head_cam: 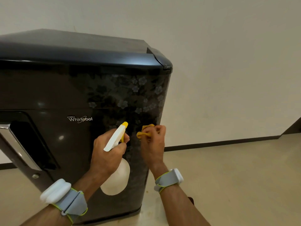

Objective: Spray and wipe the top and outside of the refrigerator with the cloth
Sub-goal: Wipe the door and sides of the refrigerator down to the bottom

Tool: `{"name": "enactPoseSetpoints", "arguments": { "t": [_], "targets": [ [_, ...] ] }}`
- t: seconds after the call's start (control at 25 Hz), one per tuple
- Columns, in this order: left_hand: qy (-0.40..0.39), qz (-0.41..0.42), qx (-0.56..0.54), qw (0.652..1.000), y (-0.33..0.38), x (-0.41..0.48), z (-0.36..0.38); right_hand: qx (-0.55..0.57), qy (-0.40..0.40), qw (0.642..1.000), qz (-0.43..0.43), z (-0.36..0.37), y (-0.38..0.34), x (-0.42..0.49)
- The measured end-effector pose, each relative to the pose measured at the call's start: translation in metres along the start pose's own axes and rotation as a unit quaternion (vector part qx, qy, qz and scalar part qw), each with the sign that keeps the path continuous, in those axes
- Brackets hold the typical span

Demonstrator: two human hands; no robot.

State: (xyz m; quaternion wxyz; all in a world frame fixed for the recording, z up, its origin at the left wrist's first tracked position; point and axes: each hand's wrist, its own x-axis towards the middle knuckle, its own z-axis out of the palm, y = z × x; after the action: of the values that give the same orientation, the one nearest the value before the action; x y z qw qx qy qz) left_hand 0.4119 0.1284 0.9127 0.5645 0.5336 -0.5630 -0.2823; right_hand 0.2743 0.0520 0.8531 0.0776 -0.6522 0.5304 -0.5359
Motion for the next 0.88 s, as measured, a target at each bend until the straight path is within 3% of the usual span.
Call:
{"name": "enactPoseSetpoints", "arguments": {
  "t": [0.08,0.12,0.16,0.24,0.32,0.4,0.44,0.56,0.6,0.68,0.8,0.88],
  "targets": [
    [-0.002,0.008,0.004,1.0,0.003,0.0,-0.001,0.106,0.051,0.984,0.138,-0.01,-0.014,0.022],
    [-0.001,0.014,0.007,1.0,0.004,0.0,-0.002,0.121,0.083,0.976,0.164,-0.018,-0.027,0.038],
    [0.002,0.019,0.01,1.0,0.004,0.0,-0.003,0.119,0.108,0.976,0.148,-0.023,-0.04,0.051],
    [0.008,0.022,0.022,0.999,0.004,0.001,-0.002,0.064,0.12,0.991,0.017,-0.025,-0.057,0.06],
    [0.015,0.014,0.028,0.999,-0.001,-0.001,-0.001,-0.027,0.041,0.992,-0.119,-0.016,-0.05,0.044],
    [0.013,0.011,0.028,0.999,-0.009,-0.008,-0.002,-0.098,-0.058,0.977,-0.18,-0.009,-0.023,0.016],
    [0.009,0.006,0.037,0.999,-0.015,-0.015,-0.004,-0.076,-0.064,0.984,-0.149,-0.011,-0.013,0.007],
    [0.006,-0.033,0.055,0.998,-0.029,-0.032,-0.011,0.073,0.058,0.993,0.072,-0.019,-0.015,0.017],
    [0.009,-0.053,0.067,0.996,-0.035,-0.036,-0.013,0.075,0.082,0.99,0.086,-0.018,-0.025,0.023],
    [0.013,-0.064,0.08,0.995,-0.041,-0.041,-0.015,0.034,0.084,0.996,-0.011,-0.013,-0.038,0.025],
    [0.005,-0.055,0.099,0.994,-0.046,-0.046,-0.016,-0.074,-0.061,0.982,-0.165,0.001,-0.011,-0.002],
    [0.004,-0.061,0.102,0.993,-0.049,-0.049,-0.016,-0.072,-0.098,0.988,-0.094,0.002,0.023,-0.024]
  ]
}}
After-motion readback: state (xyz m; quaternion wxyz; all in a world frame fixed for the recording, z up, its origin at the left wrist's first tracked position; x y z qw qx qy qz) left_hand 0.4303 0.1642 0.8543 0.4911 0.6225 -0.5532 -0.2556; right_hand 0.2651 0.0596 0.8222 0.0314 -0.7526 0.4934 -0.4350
